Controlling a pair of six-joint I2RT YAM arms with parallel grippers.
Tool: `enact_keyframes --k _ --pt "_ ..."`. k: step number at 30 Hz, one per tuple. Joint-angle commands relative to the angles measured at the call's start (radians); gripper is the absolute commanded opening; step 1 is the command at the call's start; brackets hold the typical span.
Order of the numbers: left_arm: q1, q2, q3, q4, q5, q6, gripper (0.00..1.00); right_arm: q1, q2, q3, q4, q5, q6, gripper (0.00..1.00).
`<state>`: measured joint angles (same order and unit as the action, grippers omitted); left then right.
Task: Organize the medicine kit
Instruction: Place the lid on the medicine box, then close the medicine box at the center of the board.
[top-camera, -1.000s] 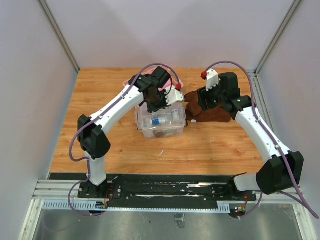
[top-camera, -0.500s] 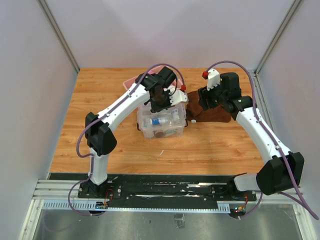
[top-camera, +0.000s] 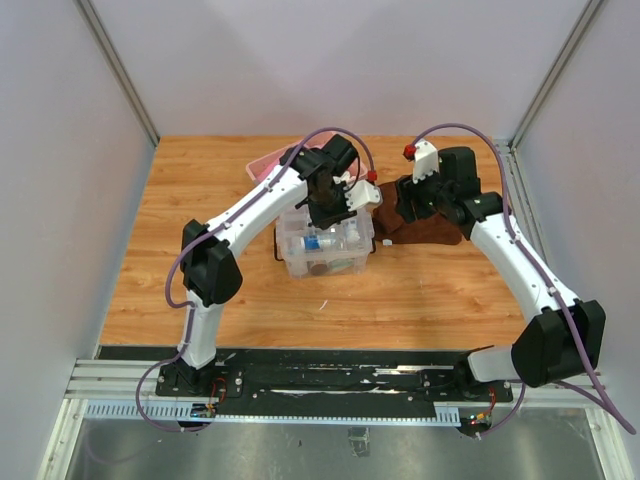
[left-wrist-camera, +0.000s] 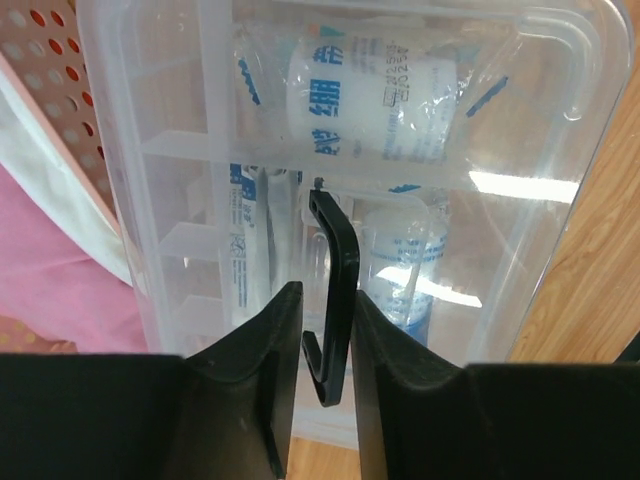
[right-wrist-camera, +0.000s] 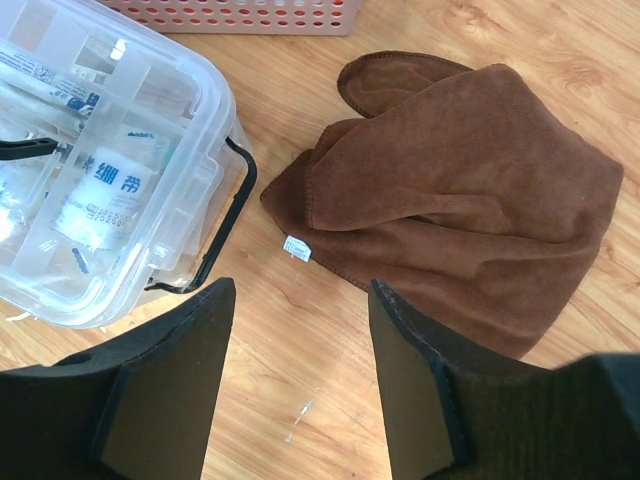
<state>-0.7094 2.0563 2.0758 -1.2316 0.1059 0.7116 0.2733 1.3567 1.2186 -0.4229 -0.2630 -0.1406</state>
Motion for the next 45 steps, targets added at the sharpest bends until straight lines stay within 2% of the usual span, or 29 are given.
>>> enact_keyframes --k 1,10,21,28,33,39,45 --pt "-0.007 -0.016 -0.020 0.058 0.037 -0.027 0.33 -0.015 0.015 -0.008 0.015 -0.041 0.019 0.57" --pt "0.039 -0.078 -0.109 0.118 0.106 -0.044 0.38 -0.016 0.023 -0.013 0.016 -0.064 0.024 0.57" --pt "0.076 -0.217 -0.376 0.322 0.204 -0.091 0.39 -0.016 0.064 -0.095 0.118 -0.268 0.149 0.64" --pt "0.076 -0.262 -0.529 0.450 0.191 -0.113 0.42 -0.016 0.133 -0.103 0.173 -0.379 0.257 0.67" --pt "0.076 -0.280 -0.565 0.485 0.194 -0.121 0.43 -0.016 0.213 -0.071 0.167 -0.434 0.296 0.67" --pt "0.076 -0.296 -0.597 0.515 0.196 -0.128 0.43 -0.019 0.290 -0.065 0.149 -0.422 0.303 0.65" --pt "0.092 -0.310 -0.654 0.556 0.203 -0.139 0.45 -0.024 0.310 -0.064 0.145 -0.439 0.305 0.63"
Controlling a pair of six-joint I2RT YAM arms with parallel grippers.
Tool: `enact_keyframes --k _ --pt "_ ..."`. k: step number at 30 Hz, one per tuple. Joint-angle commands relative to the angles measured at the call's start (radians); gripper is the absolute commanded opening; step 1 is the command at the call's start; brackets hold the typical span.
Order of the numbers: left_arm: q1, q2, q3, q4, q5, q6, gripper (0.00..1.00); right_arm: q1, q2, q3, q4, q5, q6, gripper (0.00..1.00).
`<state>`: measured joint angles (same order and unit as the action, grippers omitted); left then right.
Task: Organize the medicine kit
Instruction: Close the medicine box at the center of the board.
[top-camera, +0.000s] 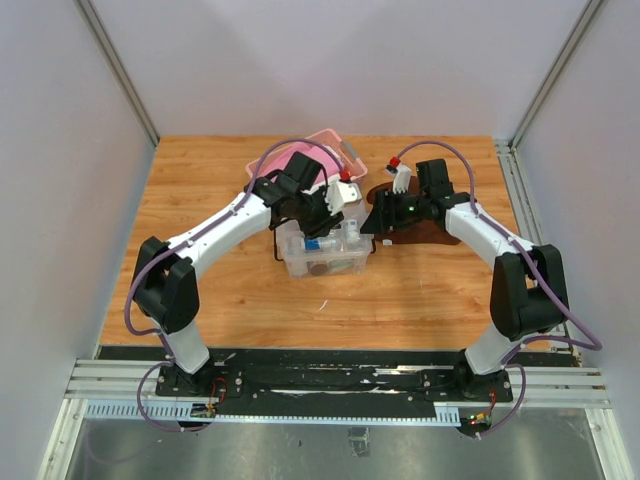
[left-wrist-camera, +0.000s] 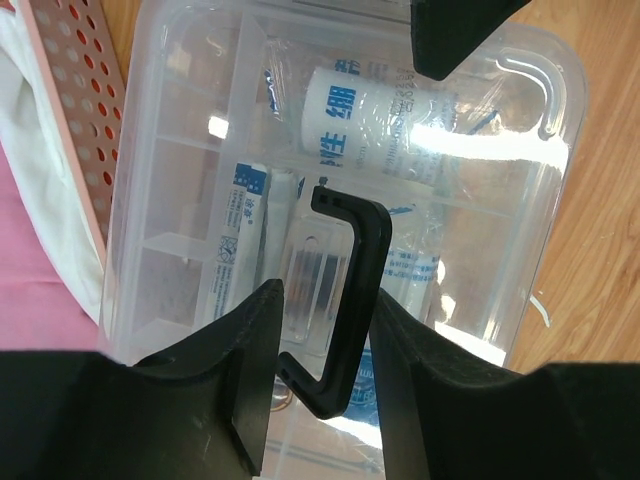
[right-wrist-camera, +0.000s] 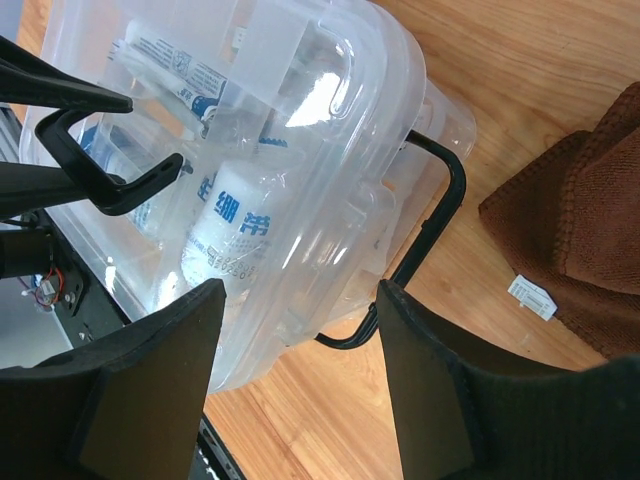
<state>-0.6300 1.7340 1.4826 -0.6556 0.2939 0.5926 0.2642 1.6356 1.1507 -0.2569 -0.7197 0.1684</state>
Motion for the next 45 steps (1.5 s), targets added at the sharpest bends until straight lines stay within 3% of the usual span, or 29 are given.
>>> enact_keyframes --k 1,20,31,45 --pt "0.018 0.014 -0.068 -0.018 0.020 -0.022 0.45 -0.016 0.031 0.004 -0.021 0.016 -0.004 0.63" --pt "0.041 0.007 -0.175 0.063 0.032 -0.034 0.45 -0.094 -0.009 0.068 -0.037 -0.236 0.000 0.67" --pt "0.040 -0.005 -0.186 0.074 0.028 -0.034 0.44 -0.252 0.126 0.035 0.135 -0.369 0.257 0.68" --pt "0.041 0.002 -0.187 0.074 0.033 -0.036 0.44 -0.257 0.323 0.002 0.326 -0.522 0.412 0.68"
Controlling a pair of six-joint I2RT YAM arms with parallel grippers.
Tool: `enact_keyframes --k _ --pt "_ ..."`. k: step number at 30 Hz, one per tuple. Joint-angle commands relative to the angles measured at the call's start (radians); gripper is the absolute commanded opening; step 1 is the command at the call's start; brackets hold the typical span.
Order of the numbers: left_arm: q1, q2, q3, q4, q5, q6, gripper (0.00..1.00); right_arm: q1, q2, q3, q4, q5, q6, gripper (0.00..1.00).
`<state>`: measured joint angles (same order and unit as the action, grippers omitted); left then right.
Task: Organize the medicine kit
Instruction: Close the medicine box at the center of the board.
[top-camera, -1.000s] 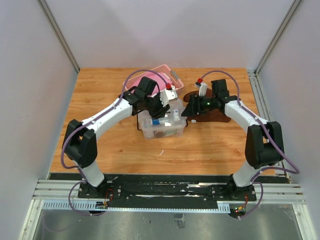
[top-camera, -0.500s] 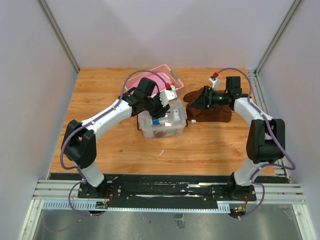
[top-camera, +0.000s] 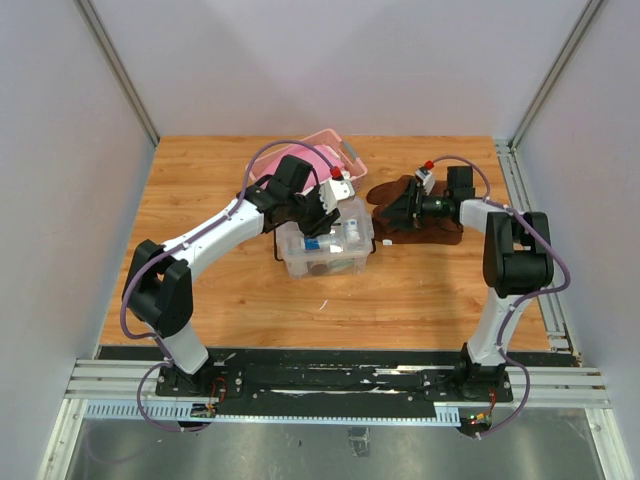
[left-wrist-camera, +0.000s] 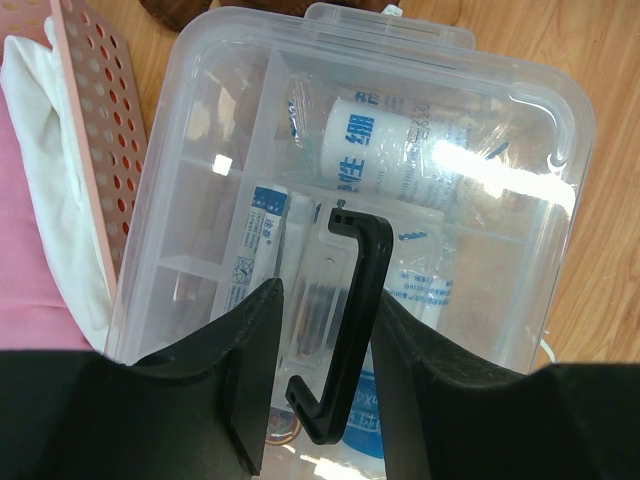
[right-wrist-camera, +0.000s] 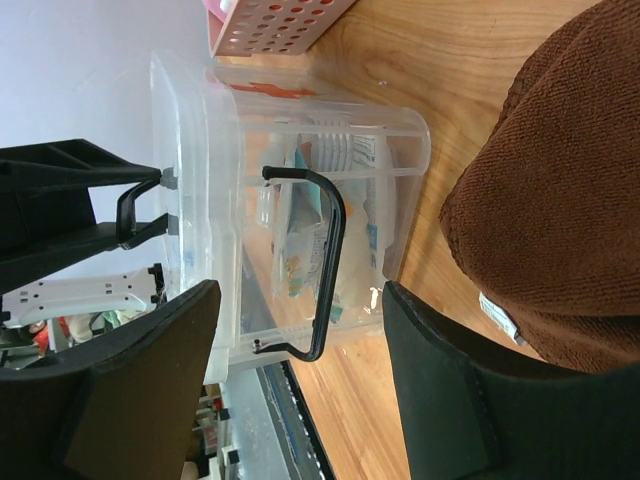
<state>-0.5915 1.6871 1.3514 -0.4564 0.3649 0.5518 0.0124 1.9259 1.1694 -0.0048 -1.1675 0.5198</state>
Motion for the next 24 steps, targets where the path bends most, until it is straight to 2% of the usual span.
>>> enact_keyframes --k 1,11,21,22,24 --pt "0.002 0.048 -0.056 -0.125 -0.037 0.005 0.44 -0.005 0.036 -0.020 0.068 -0.074 0.053 0.68" --pt "0.002 0.042 -0.062 -0.124 -0.035 0.007 0.44 -0.003 -0.016 -0.024 -0.001 -0.048 -0.033 0.68" --pt "0.002 0.032 -0.064 -0.125 -0.032 0.009 0.43 0.016 -0.105 0.050 -0.301 0.076 -0.271 0.68" --pt "0.002 0.032 -0.066 -0.125 -0.033 0.010 0.43 0.017 -0.108 0.054 -0.314 0.078 -0.281 0.68" --pt "0.002 0.032 -0.065 -0.125 -0.033 0.011 0.43 0.021 -0.113 0.056 -0.327 0.083 -0.289 0.60"
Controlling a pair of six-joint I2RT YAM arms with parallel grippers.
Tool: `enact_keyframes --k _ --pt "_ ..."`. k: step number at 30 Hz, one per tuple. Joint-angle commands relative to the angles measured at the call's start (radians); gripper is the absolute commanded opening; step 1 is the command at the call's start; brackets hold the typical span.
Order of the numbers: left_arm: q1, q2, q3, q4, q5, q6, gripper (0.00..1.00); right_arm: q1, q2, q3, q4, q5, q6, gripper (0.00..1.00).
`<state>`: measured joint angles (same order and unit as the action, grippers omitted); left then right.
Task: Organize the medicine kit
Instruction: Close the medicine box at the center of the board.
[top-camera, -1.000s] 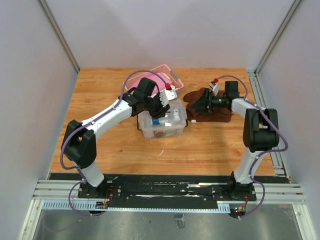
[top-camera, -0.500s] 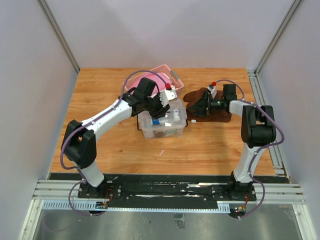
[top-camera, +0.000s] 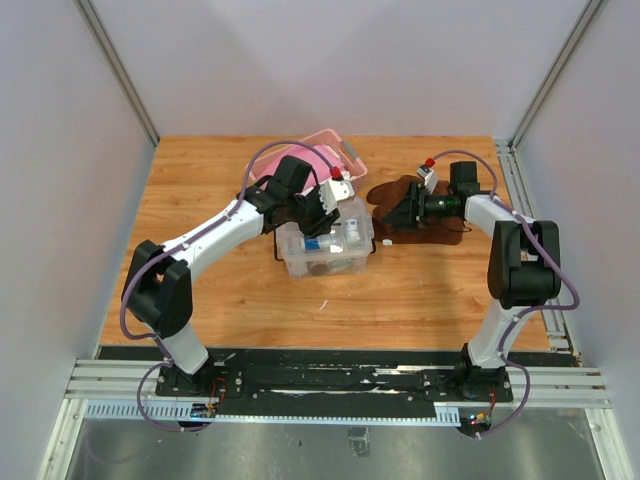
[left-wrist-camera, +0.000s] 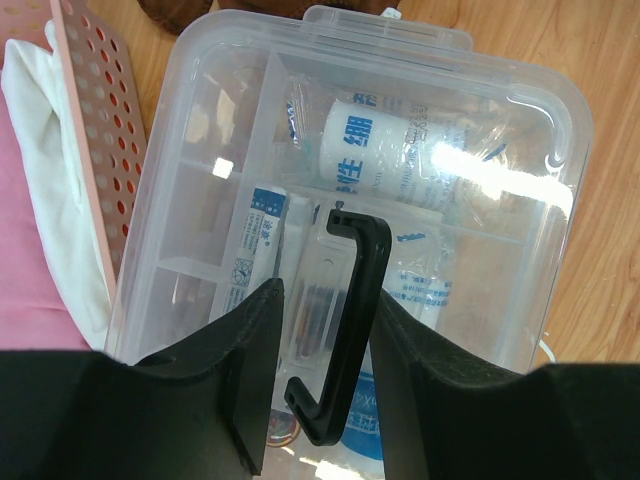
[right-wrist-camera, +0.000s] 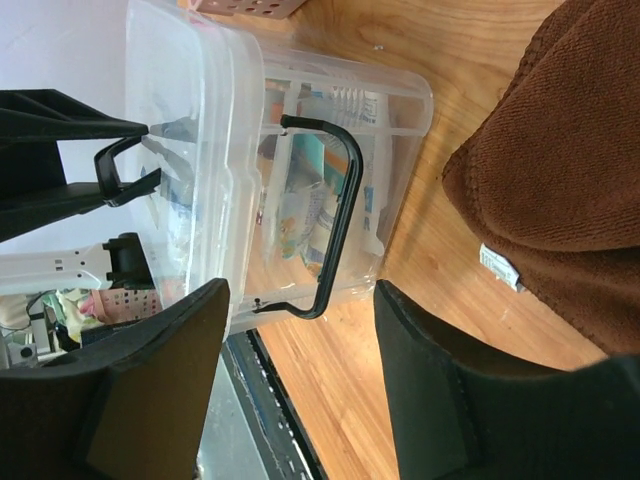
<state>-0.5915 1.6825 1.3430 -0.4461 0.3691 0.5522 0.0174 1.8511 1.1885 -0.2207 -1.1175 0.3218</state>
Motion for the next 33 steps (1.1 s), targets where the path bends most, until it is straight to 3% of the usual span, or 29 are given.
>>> enact_keyframes --k 1,4,9,16,33 --pt "0.002 0.037 -0.055 -0.136 -0.036 0.011 0.43 0.017 -0.035 0.039 -0.116 0.032 -0.090 0.58" --pt "0.002 0.036 -0.056 -0.135 -0.037 0.011 0.43 0.024 -0.014 0.048 -0.122 0.014 -0.090 0.60" --pt "0.002 0.037 -0.057 -0.135 -0.041 0.012 0.42 0.041 0.043 0.072 -0.138 -0.003 -0.085 0.79" --pt "0.002 0.037 -0.059 -0.136 -0.041 0.012 0.41 0.069 0.023 0.015 0.030 -0.046 -0.016 0.99" --pt "0.002 0.029 -0.061 -0.135 -0.040 0.012 0.39 0.117 0.104 0.030 0.124 -0.145 0.084 0.99"
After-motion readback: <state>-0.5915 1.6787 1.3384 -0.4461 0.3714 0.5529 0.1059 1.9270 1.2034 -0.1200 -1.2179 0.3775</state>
